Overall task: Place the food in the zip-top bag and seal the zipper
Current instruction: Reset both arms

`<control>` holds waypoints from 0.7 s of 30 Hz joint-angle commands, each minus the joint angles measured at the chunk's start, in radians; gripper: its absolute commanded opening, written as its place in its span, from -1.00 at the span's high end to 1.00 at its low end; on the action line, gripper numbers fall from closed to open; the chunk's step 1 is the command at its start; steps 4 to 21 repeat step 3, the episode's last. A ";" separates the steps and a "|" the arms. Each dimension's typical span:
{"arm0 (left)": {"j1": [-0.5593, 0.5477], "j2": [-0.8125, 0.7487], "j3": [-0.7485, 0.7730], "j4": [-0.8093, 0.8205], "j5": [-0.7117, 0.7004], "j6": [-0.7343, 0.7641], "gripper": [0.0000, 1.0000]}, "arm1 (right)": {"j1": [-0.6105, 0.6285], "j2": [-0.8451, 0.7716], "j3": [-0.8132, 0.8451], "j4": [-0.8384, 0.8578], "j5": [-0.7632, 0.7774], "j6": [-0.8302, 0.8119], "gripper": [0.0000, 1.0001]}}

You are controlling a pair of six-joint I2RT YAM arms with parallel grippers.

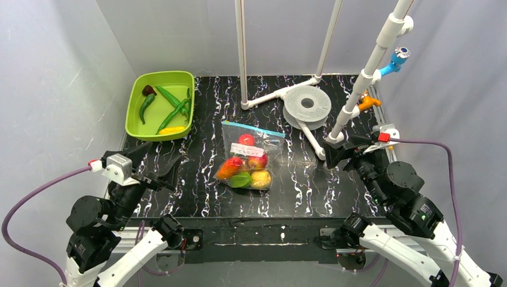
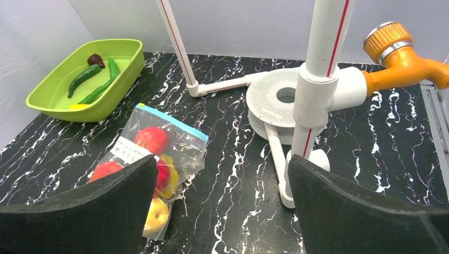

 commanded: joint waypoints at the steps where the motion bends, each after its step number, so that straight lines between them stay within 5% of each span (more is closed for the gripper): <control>1: 0.001 -0.011 -0.013 0.023 -0.028 0.005 -0.96 | 0.001 -0.013 0.023 0.039 0.007 -0.018 -0.97; 21: 0.001 -0.011 -0.013 0.019 -0.033 0.009 -0.96 | 0.001 0.004 0.033 0.020 0.000 -0.025 -0.97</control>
